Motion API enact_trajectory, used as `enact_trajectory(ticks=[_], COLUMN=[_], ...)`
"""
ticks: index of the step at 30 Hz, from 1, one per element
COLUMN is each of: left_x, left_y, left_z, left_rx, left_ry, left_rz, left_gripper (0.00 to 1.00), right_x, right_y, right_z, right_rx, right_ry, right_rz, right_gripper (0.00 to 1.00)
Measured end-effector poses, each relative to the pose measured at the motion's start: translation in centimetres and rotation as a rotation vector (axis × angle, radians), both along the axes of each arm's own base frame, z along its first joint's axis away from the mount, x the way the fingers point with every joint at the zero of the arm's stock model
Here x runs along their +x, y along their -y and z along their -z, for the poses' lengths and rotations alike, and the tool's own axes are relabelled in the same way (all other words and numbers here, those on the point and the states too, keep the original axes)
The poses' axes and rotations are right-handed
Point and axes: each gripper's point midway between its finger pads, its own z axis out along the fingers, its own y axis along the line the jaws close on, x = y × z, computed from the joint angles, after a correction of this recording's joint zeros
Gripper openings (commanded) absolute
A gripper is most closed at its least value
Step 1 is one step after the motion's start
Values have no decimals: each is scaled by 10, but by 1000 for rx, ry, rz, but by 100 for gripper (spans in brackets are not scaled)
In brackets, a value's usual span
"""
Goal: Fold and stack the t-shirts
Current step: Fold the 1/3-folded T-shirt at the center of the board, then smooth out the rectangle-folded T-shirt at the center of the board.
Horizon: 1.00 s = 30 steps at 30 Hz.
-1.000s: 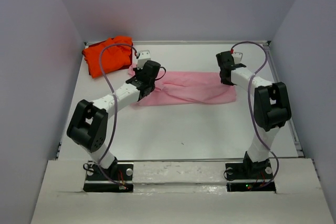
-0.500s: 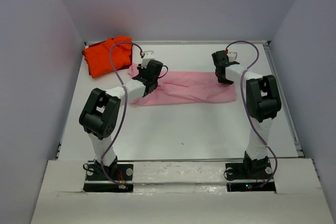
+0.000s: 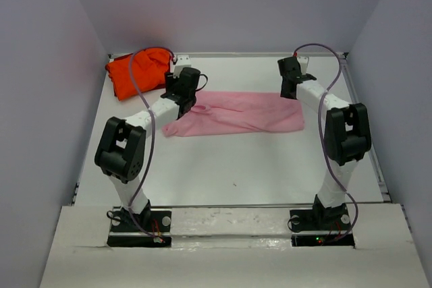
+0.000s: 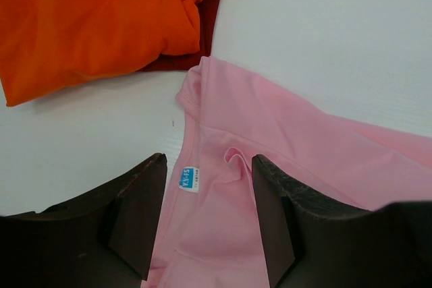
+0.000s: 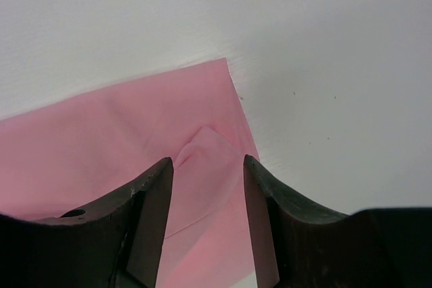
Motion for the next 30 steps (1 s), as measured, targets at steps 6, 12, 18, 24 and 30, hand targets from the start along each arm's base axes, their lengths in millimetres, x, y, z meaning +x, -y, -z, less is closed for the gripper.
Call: enact_trajectory(ticks=[6,12,18,24,30], left_x=[-14,-38,-54,-75,-76], left_y=[13,38,68,77,82], left_z=[-49,-52,35,79,78], left_rx=[-148,-284,-294,-271,-276], left_ry=[77,73,-126,-251,-246], left_rz=[54,139,180,190,192], left_gripper=[65,63,61,60,60], right_x=[6,-3,-7,-8,-9], right_y=[-24,-49,-57,-57,-58], right_z=[-43,-18,4,18,28], right_rx=[112,182,197,191,193], right_ry=[102,36,-18,-48,-69], right_rz=[-93,-174,-194,-191,-184], right_gripper=[52,52,52,52,51])
